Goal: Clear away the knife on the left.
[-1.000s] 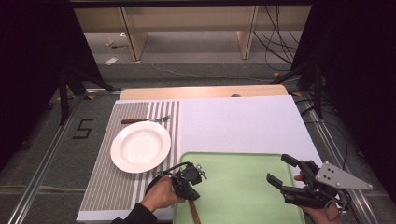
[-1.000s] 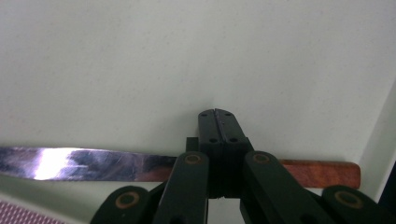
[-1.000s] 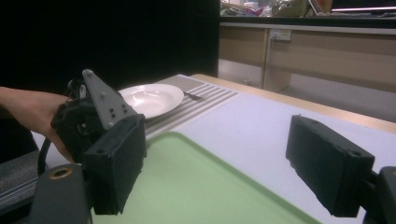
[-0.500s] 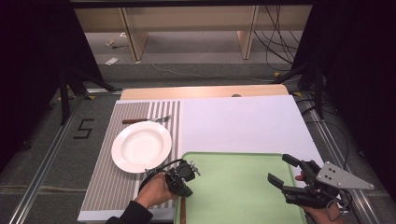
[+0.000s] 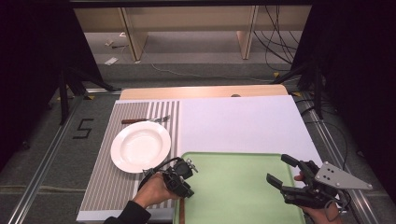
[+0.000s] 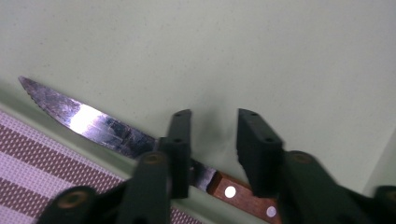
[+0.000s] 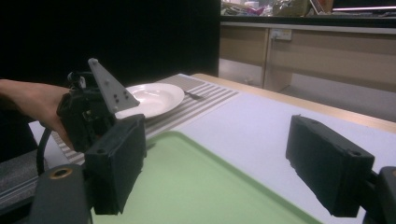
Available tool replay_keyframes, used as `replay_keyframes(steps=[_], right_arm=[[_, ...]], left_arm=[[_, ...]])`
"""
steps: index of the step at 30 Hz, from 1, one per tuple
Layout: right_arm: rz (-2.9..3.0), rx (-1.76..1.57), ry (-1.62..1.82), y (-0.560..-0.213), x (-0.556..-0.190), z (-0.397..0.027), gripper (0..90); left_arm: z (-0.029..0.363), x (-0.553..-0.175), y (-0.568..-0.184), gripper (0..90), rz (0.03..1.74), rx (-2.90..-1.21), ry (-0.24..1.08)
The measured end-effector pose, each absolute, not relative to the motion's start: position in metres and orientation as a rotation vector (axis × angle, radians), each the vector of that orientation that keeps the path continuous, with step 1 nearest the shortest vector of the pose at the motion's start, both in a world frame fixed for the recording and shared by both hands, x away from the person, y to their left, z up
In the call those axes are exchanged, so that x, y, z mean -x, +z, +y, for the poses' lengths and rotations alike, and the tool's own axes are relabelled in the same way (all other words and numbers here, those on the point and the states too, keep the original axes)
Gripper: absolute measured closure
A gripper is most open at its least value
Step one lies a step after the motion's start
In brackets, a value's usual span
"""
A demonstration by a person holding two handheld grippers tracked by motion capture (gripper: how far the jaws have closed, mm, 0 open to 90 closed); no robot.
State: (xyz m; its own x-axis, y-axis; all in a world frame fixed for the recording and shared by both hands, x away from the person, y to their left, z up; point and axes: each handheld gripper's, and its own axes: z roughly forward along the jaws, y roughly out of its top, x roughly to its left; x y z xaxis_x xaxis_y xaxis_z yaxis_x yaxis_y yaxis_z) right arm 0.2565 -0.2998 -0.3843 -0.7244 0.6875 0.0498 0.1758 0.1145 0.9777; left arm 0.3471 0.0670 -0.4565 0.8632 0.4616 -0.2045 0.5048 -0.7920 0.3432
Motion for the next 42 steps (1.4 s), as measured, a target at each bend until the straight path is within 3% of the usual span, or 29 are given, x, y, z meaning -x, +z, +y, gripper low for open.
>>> replay_keyframes(steps=[5,16,42], right_arm=[[1.981,-0.837,1.644,-0.384,-0.257,-0.3,21.3],[1.981,-0.837,1.644,-0.384,-0.257,-0.3,21.3],[1.982,-0.836,1.643,-0.384,-0.257,-0.3,21.3]], left_arm=[[0.067,-0.346,-0.455,41.0,0.666,-2.629,-0.153],[0.067,-0.344,-0.448,22.7,0.686,-2.55,-0.127],[0.078,-0.339,-0.425,17.2,0.577,-2.321,0.066]])
